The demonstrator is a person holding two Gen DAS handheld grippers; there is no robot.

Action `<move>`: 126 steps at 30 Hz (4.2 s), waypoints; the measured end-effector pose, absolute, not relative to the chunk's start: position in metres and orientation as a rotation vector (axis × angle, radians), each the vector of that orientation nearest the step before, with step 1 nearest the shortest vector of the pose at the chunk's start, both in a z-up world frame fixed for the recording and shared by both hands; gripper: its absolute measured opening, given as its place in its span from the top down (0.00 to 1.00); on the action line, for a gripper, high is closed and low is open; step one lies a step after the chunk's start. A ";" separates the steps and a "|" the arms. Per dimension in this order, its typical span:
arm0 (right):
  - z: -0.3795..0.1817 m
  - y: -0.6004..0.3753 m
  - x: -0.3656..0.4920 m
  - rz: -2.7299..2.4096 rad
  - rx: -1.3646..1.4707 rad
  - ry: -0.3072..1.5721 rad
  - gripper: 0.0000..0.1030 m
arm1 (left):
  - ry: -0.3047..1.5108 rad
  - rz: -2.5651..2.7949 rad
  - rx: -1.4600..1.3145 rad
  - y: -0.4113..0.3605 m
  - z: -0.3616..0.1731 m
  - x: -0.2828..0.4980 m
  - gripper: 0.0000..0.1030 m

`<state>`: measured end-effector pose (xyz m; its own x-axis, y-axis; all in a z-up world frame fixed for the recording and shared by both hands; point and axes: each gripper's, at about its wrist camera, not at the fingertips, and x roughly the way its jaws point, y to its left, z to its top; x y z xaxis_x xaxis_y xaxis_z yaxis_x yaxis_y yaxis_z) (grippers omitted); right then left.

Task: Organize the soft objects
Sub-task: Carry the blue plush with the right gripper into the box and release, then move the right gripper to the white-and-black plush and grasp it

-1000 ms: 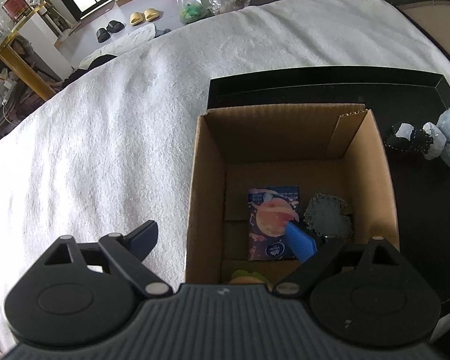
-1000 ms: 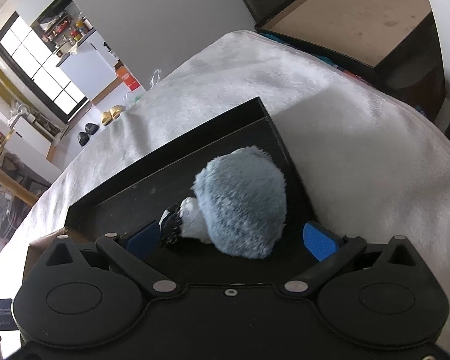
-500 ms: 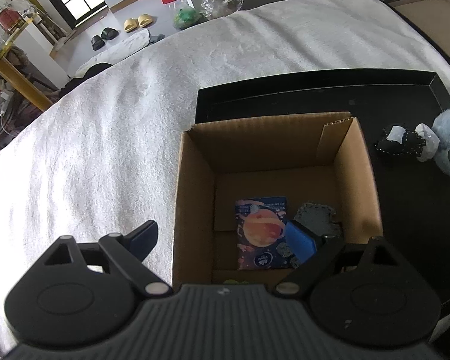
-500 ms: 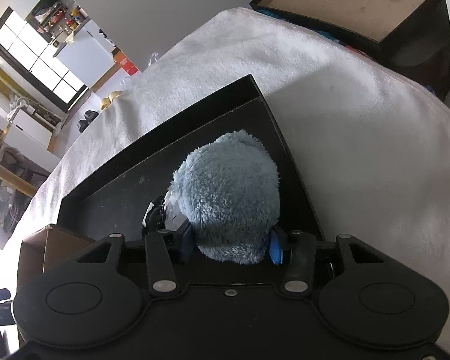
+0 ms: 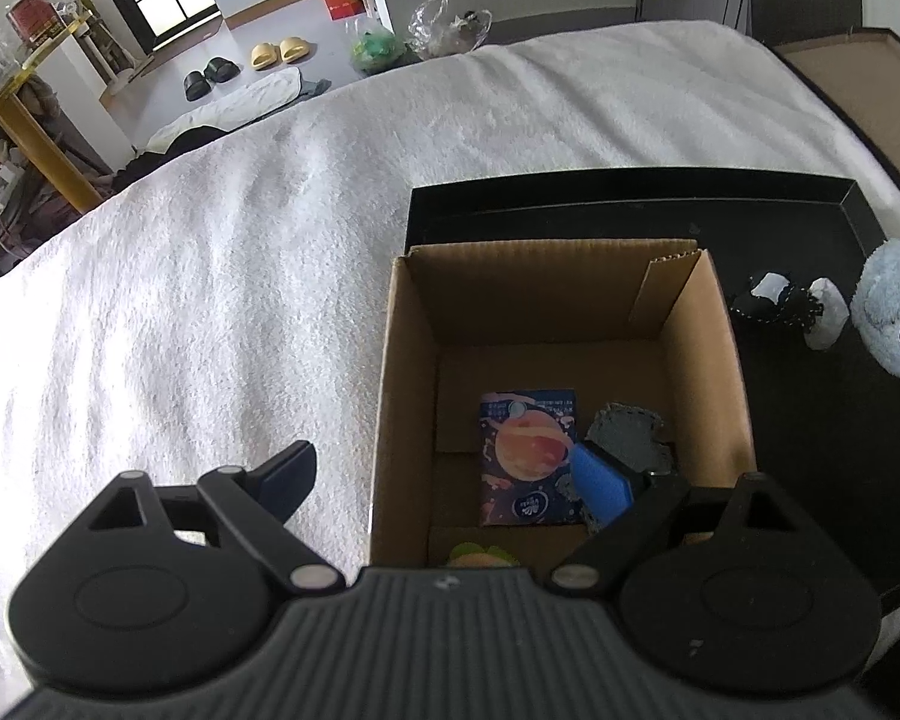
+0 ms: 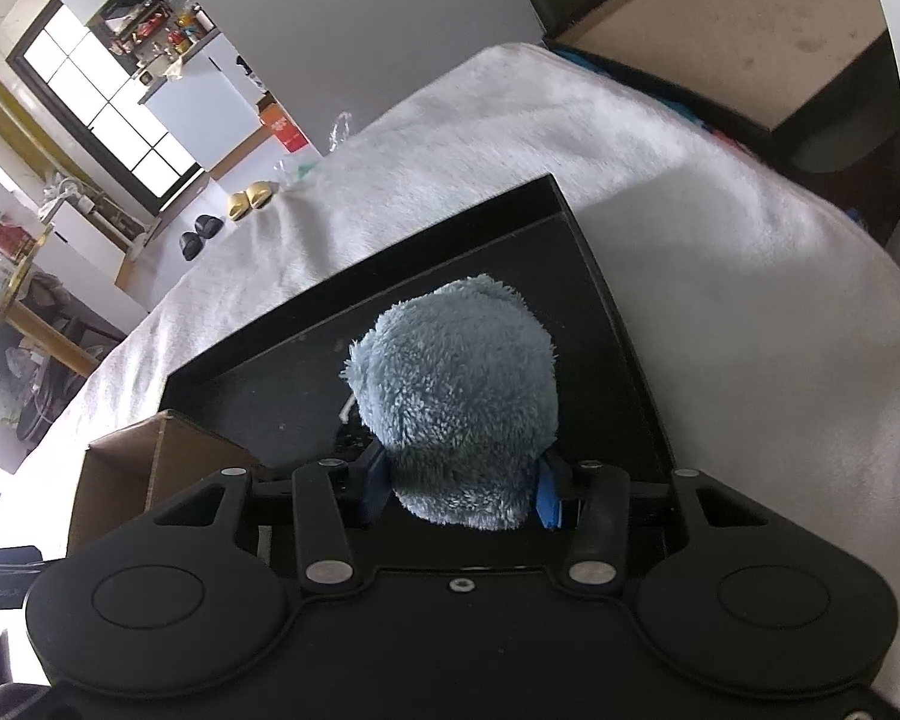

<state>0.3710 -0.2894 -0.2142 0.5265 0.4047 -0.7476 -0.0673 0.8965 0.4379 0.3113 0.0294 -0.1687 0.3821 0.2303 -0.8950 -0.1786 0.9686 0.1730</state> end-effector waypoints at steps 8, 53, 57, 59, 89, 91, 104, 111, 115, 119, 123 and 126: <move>-0.192 -0.274 0.362 0.333 0.360 0.961 0.56 | 1.128 0.245 -0.002 0.039 -0.165 0.296 0.13; -0.125 -0.107 0.302 0.591 0.080 1.009 0.51 | 1.107 0.109 -0.232 0.101 -0.191 0.254 0.63; -0.128 -0.102 0.296 0.580 0.058 1.034 0.39 | 1.134 0.095 -0.243 0.104 -0.197 0.252 0.91; -0.128 -0.104 0.294 0.565 0.058 1.033 0.36 | 1.136 0.097 -0.241 0.105 -0.198 0.251 0.91; -0.155 -0.172 0.308 0.417 0.168 1.050 0.34 | 1.160 0.126 -0.174 0.094 -0.192 0.255 0.81; -0.158 -0.178 0.313 0.412 0.179 1.045 0.34 | 1.170 0.137 -0.157 0.092 -0.192 0.257 0.72; -0.190 -0.220 0.350 0.376 0.260 1.020 0.45 | 1.156 0.223 -0.066 0.077 -0.186 0.279 0.39; -0.207 -0.241 0.375 0.359 0.322 1.023 0.51 | 1.160 0.245 -0.018 0.065 -0.185 0.295 0.39; -0.216 -0.251 0.389 0.346 0.352 1.021 0.54 | 1.160 0.259 0.006 0.060 -0.184 0.303 0.39; -0.228 -0.260 0.404 0.334 0.380 1.017 0.60 | 1.164 0.270 0.036 0.056 -0.184 0.309 0.39; -0.240 -0.263 0.416 0.328 0.393 1.022 0.62 | 1.169 0.283 0.065 0.053 -0.182 0.314 0.39; -0.248 -0.264 0.422 0.326 0.394 1.026 0.62 | 1.173 0.291 0.082 0.051 -0.182 0.317 0.39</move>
